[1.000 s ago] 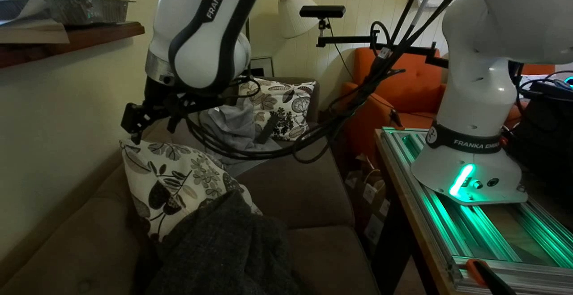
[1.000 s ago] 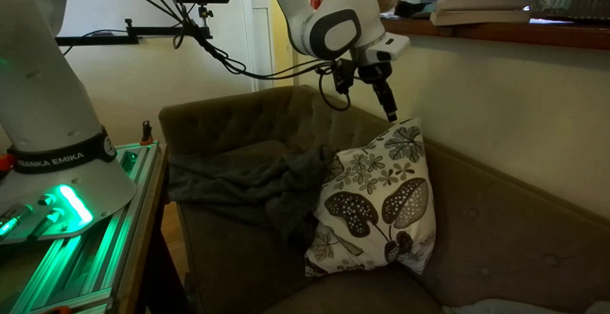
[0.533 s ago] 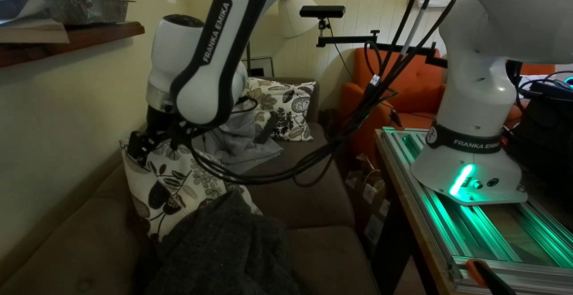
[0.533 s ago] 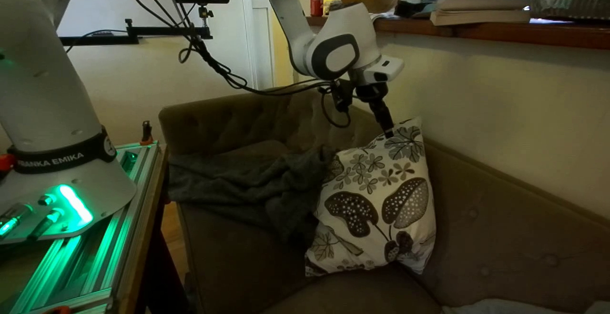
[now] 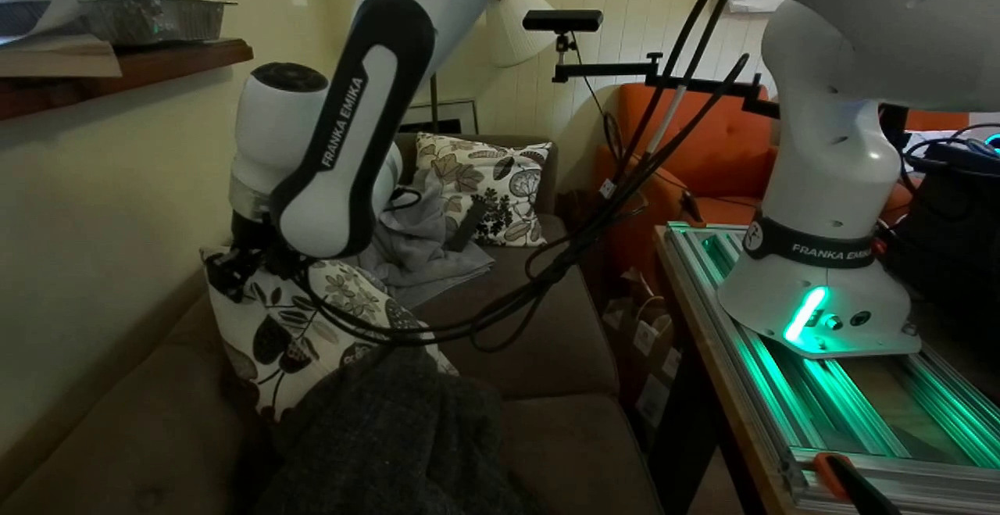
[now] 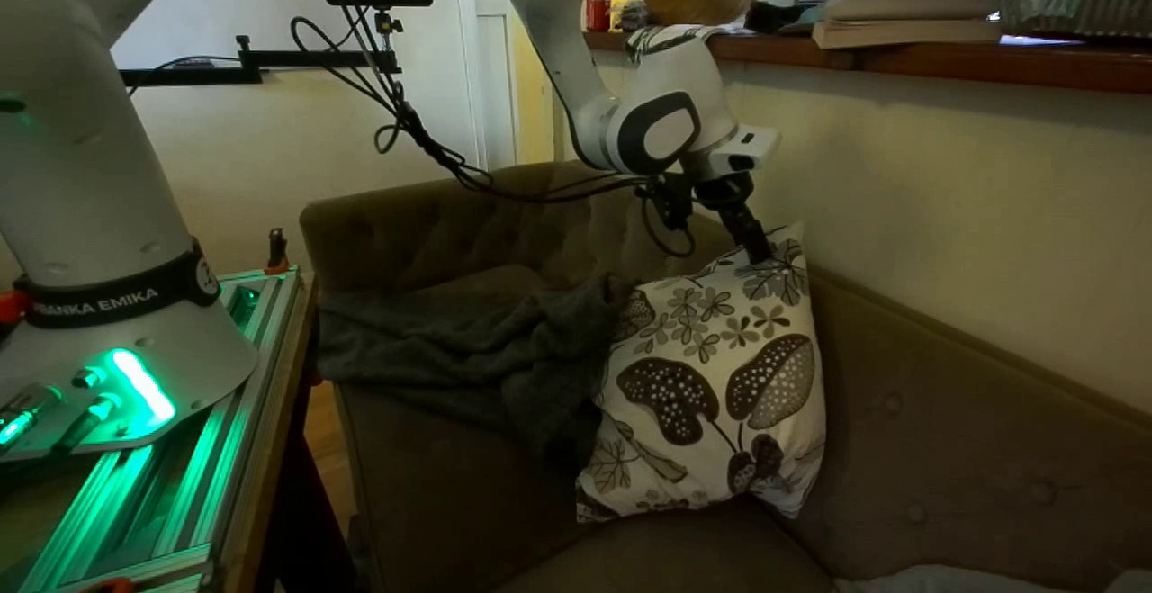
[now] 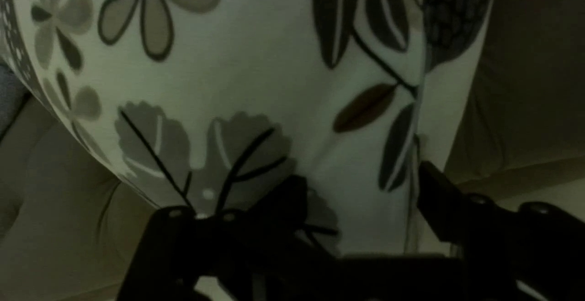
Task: Move the flowery pillow on the left to the right
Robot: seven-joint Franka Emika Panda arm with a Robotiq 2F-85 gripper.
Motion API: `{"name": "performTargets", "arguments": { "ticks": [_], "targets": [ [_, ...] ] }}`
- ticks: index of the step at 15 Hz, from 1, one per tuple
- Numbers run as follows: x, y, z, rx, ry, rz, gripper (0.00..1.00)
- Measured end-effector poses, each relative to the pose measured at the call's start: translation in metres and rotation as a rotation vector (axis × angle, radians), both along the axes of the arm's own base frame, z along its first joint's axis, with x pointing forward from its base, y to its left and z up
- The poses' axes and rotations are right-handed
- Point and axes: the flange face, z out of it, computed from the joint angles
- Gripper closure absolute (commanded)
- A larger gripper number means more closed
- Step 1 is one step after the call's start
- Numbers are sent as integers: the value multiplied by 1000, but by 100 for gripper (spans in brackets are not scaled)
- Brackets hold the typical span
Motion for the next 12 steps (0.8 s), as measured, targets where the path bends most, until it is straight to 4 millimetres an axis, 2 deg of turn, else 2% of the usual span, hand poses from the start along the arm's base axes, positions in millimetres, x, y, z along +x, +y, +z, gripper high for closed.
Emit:
{"name": "performTargets", "arguments": {
  "ticks": [2,5,12],
  "targets": [
    [2,-4,-8,10,1,-28,76],
    [3,0,-12,58,-7,-85,98],
    [10,5,-6,178,-39,-187,100]
  ]
}}
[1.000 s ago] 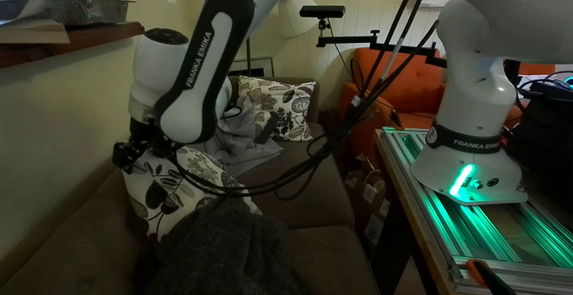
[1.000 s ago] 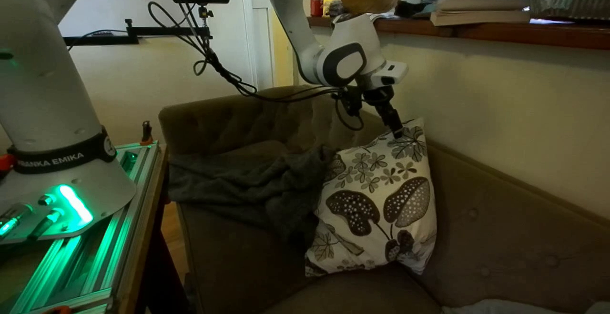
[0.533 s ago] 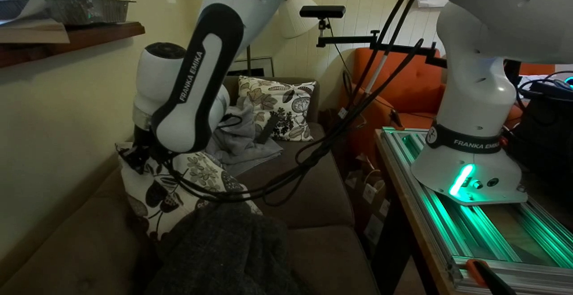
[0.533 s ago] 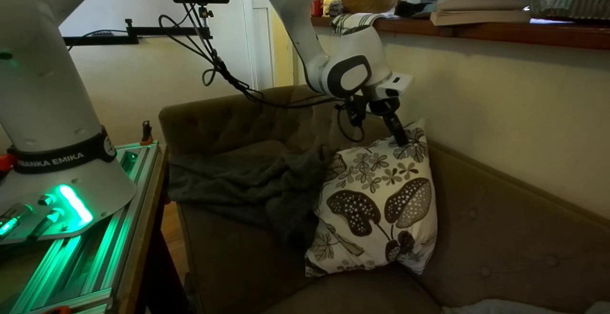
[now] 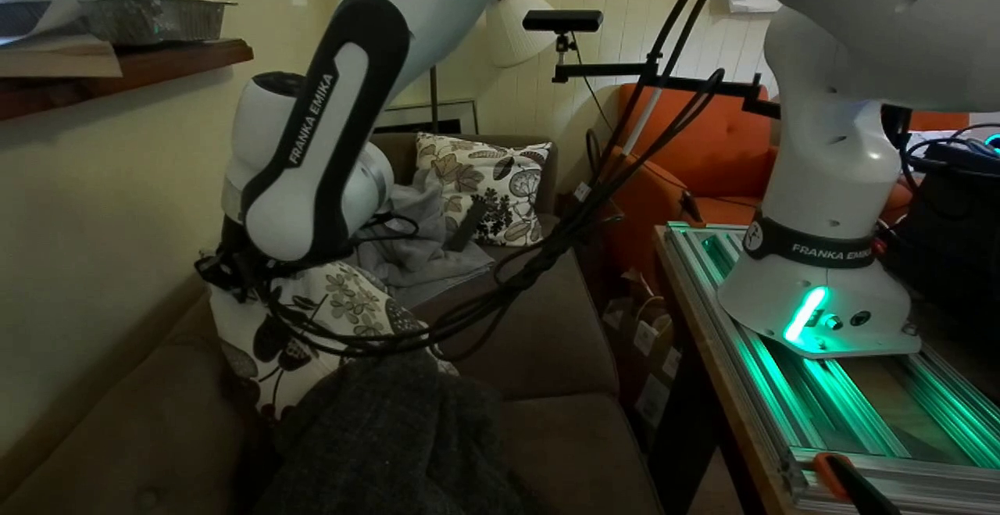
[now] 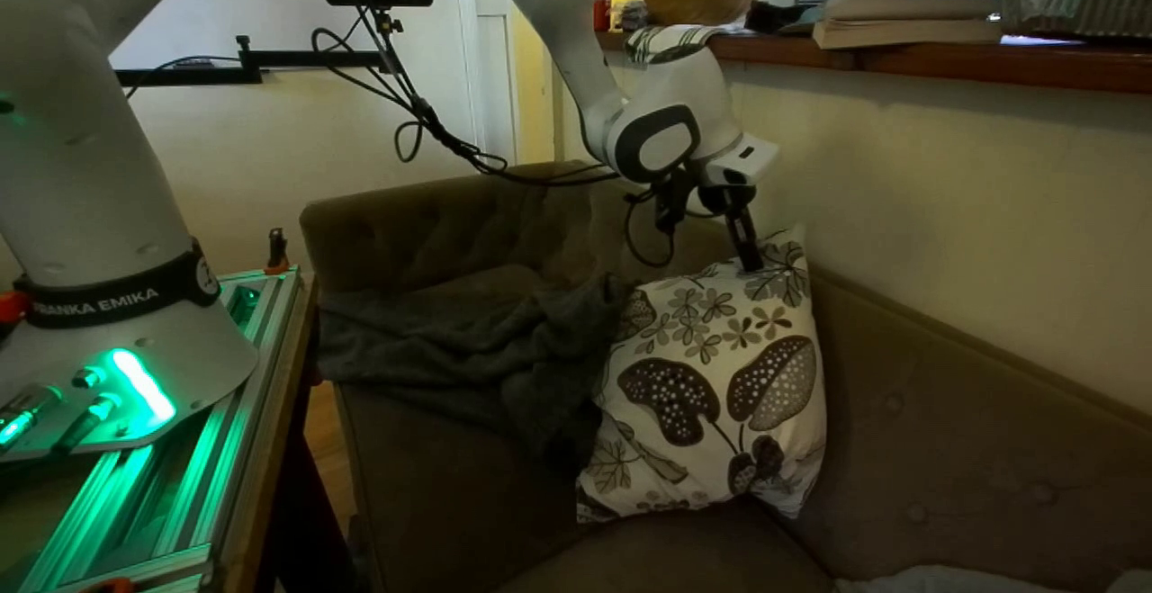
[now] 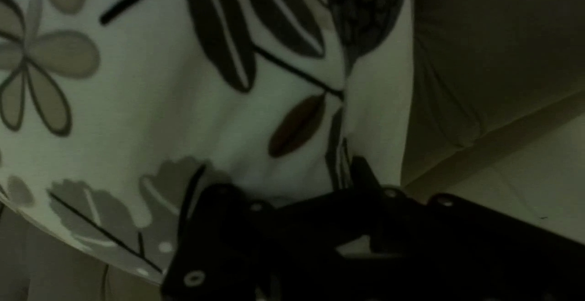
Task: Move the flowery pillow on the left to the right
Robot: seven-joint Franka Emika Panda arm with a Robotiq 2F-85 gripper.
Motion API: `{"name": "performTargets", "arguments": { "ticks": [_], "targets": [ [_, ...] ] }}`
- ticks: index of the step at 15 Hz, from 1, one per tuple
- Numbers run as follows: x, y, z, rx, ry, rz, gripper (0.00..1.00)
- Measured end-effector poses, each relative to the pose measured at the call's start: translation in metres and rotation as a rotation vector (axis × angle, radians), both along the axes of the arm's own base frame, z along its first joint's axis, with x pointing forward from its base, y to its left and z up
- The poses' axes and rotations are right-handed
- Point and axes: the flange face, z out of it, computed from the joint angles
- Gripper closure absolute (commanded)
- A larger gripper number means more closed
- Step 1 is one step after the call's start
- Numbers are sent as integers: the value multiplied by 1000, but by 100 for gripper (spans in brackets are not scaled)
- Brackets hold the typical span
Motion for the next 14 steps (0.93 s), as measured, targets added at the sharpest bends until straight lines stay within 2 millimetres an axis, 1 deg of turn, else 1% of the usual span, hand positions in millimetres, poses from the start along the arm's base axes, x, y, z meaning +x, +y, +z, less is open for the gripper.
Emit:
{"name": "performTargets", "arguments": {
  "ticks": [2,3,4,5,6,9,10,11,12,14],
  "targets": [
    [1,-1,2,17,-7,-13,100],
    [1,0,5,20,-11,-13,75],
    [2,1,14,23,-21,-12,74],
    [5,2,27,25,-38,-11,67],
    [8,2,44,27,-61,-8,61],
    [12,6,108,32,-139,7,39],
    [11,6,126,35,-154,9,33],
    [9,7,139,38,-161,9,25],
    [6,6,147,41,-159,8,19],
    [0,3,148,44,-141,3,5]
  ]
}}
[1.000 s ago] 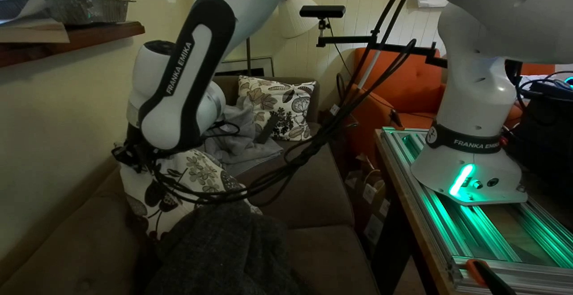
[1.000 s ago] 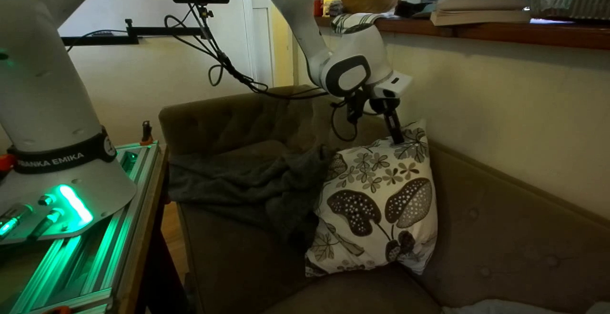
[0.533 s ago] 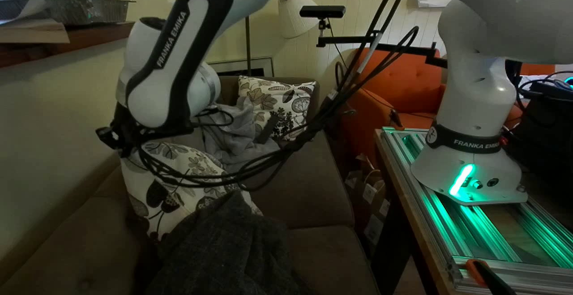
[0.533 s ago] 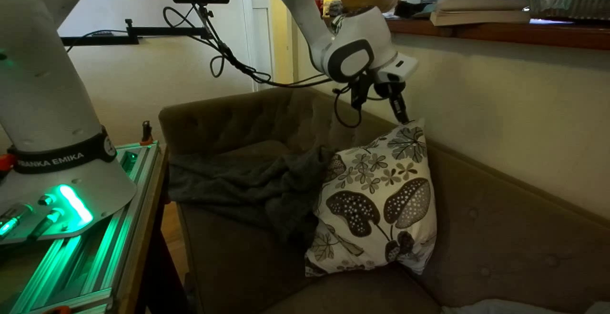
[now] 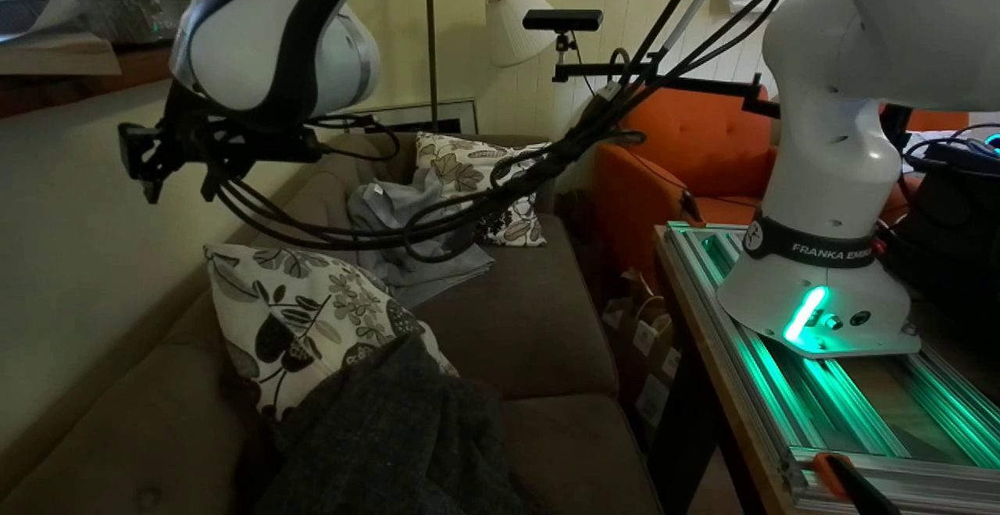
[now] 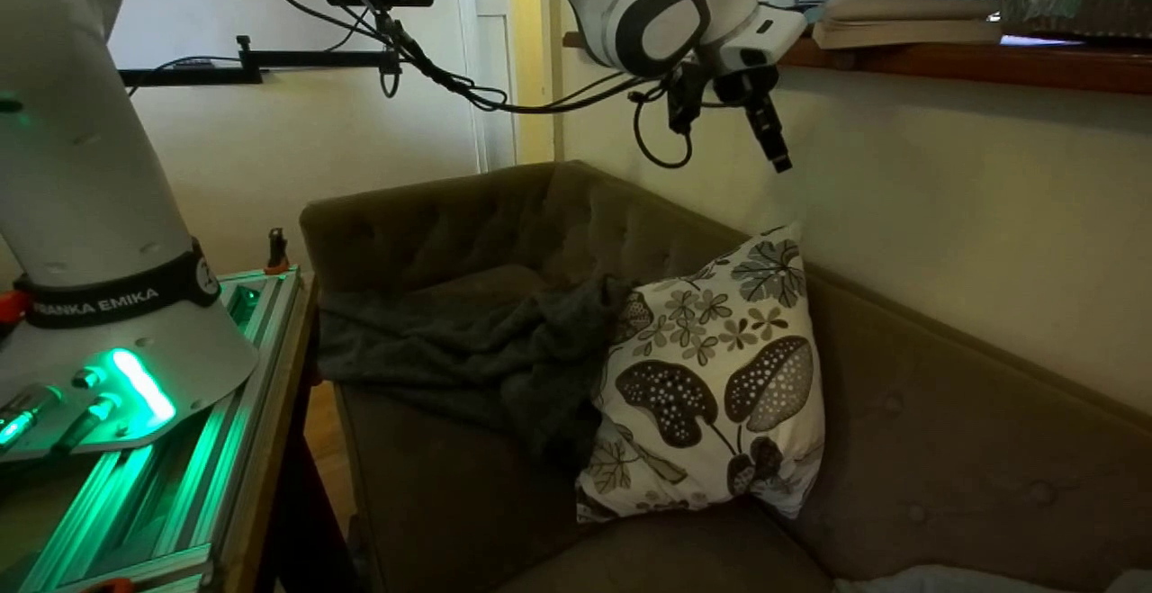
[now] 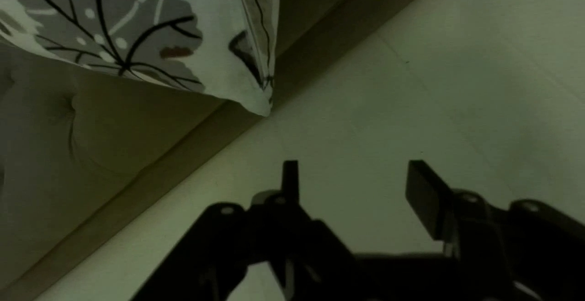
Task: Move the flowery pillow on the left to the right
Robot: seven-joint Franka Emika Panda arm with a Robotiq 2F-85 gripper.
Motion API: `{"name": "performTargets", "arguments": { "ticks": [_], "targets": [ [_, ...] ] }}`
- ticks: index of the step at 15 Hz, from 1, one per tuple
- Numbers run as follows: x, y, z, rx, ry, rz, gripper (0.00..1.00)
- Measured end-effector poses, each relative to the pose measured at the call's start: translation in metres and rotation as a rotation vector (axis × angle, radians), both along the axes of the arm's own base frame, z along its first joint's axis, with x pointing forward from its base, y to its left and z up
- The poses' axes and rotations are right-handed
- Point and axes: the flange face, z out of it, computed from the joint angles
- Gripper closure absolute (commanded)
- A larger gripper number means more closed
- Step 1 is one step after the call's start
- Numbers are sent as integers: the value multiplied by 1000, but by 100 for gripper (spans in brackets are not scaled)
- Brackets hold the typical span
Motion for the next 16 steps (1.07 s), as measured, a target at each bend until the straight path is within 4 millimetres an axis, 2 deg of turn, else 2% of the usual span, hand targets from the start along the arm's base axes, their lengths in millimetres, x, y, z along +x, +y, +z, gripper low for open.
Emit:
{"name": "performTargets", "arguments": {
  "ticks": [2,6,12,16],
  "targets": [
    [-7,-5,-12,-2,32,-8,0],
    [-21,-14,-47,-23,112,-17,0],
    [-30,-28,-93,-117,250,21,0],
    [-25,-19,-116,-156,279,73,0]
  ]
}}
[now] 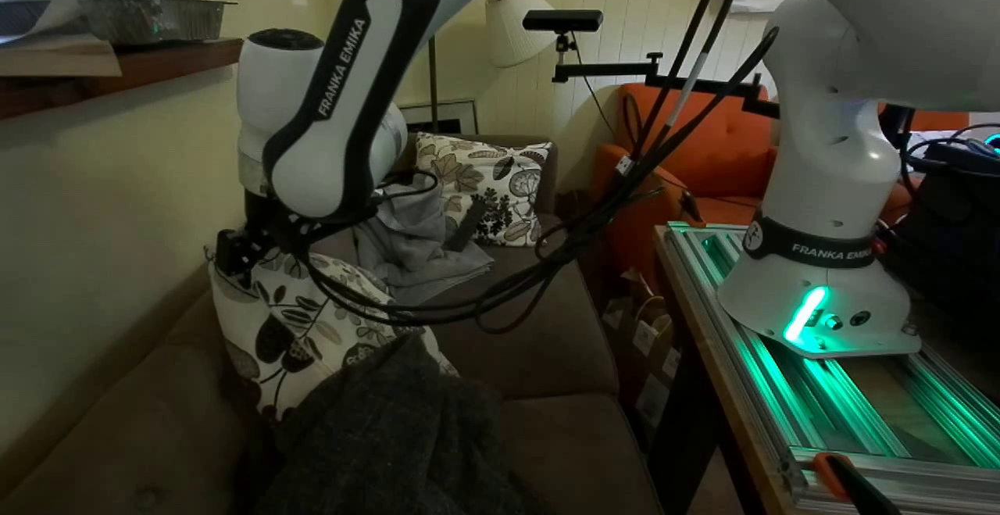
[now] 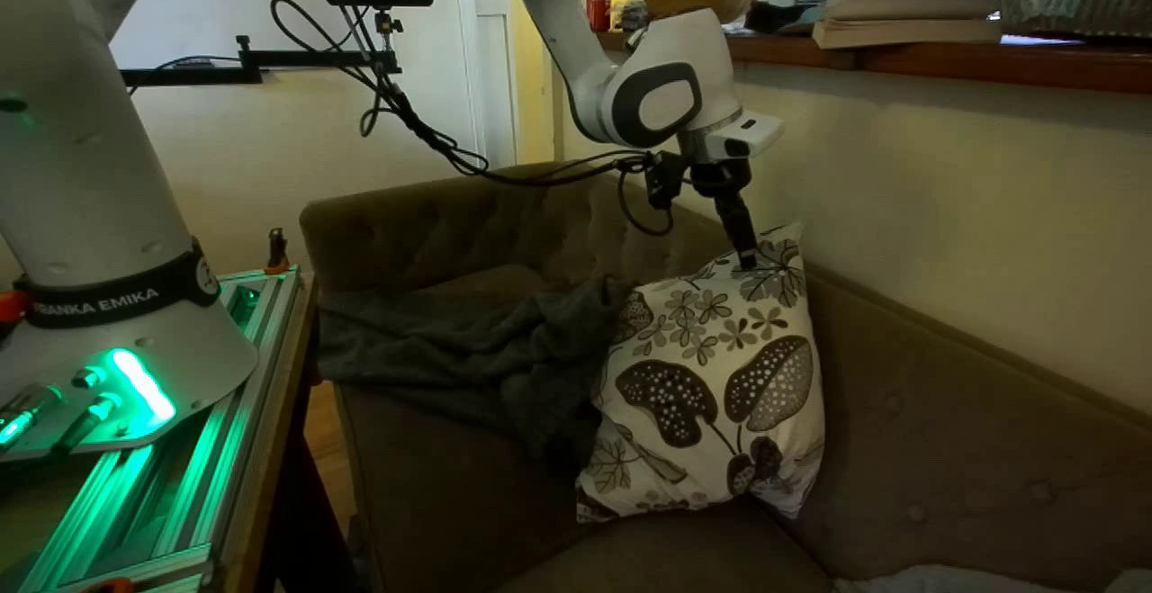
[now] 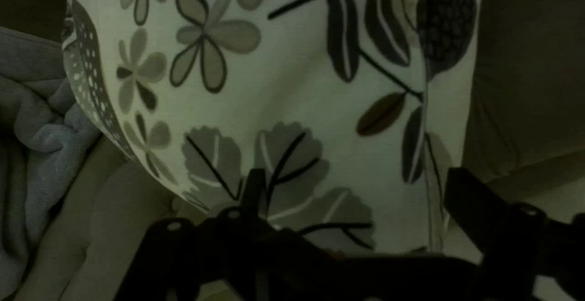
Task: Move the flowery pillow on the left to the right
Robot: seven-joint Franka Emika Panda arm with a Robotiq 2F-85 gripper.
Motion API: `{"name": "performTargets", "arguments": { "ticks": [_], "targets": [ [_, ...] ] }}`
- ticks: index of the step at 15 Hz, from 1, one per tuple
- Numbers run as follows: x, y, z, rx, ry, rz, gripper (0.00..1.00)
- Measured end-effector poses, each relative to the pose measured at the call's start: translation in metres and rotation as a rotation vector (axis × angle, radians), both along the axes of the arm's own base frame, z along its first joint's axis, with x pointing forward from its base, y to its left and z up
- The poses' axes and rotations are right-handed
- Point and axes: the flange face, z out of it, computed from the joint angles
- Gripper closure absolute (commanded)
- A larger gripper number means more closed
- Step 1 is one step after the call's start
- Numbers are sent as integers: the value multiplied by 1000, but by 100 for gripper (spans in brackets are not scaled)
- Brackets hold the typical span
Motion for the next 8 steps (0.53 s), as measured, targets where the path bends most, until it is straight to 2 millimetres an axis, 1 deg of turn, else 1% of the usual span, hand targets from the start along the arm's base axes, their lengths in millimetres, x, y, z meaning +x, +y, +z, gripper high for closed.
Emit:
{"name": "performTargets", "arguments": {
  "ticks": [3,6,7,8],
  "targets": [
    [14,15,-6,-9,11,42,0],
    [24,18,-7,-30,41,64,0],
    [26,17,-9,-36,56,67,4],
    [27,15,-10,-43,70,69,26]
  ]
}}
